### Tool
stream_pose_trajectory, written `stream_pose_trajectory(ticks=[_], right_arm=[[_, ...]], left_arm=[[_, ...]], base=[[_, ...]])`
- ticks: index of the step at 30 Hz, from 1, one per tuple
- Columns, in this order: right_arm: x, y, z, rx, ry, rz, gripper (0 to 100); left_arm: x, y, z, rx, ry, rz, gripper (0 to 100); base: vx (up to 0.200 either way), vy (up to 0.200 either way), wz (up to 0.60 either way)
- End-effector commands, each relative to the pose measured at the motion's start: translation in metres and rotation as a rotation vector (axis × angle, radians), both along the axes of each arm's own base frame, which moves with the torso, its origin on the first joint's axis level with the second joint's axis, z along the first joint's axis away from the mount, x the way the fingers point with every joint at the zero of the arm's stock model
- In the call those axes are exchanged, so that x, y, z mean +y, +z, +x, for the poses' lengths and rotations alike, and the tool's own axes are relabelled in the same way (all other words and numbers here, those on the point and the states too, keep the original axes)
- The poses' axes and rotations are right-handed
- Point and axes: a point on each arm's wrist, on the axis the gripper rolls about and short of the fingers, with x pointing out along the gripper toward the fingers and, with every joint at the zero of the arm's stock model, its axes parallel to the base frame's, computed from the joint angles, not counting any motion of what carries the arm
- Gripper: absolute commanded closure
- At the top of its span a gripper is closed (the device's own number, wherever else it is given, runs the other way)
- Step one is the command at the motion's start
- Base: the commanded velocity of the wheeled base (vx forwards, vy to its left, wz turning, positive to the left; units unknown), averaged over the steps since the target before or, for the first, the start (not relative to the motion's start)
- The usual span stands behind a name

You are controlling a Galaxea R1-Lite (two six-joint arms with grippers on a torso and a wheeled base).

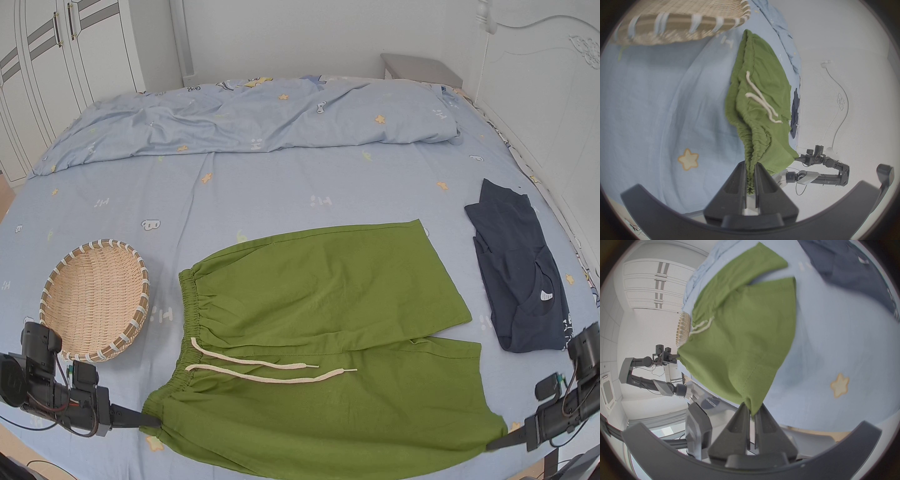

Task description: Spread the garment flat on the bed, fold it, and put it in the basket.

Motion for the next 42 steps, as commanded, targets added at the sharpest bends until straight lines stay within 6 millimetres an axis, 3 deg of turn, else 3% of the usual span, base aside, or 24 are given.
stream_pose_trajectory(ticks=[1,8,10,14,18,19,30,34,42], right_arm=[[0.001,0.077,0.024,-0.207,-0.004,0.023,100],[0.006,0.117,0.070,-0.271,-0.002,0.032,100],[0.008,0.124,0.078,-0.279,-0.006,0.039,100],[0.019,0.150,0.111,-0.309,-0.035,0.072,100],[0.022,0.161,0.132,-0.337,-0.037,0.079,100],[0.023,0.168,0.146,-0.350,-0.044,0.082,100],[0.024,0.178,0.211,-0.407,-0.071,0.084,100],[0.024,0.178,0.222,-0.417,-0.074,0.085,100],[0.021,0.151,0.260,-0.410,-0.081,0.076,100]], left_arm=[[-0.007,0.060,0.030,-0.067,-0.009,-0.026,100],[-0.003,0.086,0.083,-0.110,0.007,-0.034,100],[-0.003,0.088,0.092,-0.109,0.004,-0.036,100],[0.000,0.092,0.120,-0.100,0.002,-0.038,100],[0.002,0.094,0.137,-0.118,0.002,-0.036,100],[0.004,0.097,0.149,-0.129,0.004,-0.035,100],[0.012,0.094,0.185,-0.103,0.015,-0.033,100],[0.012,0.095,0.190,-0.114,0.013,-0.033,100],[0.013,0.095,0.200,-0.133,0.013,-0.031,100]], base=[[0.000,0.000,0.00],[0.000,0.000,0.00],[0.000,0.000,0.00],[0.000,0.000,0.00],[0.000,0.000,0.00],[0.000,0.000,0.00],[0.000,0.000,0.00],[0.000,0.000,0.00],[0.000,0.000,0.00]])
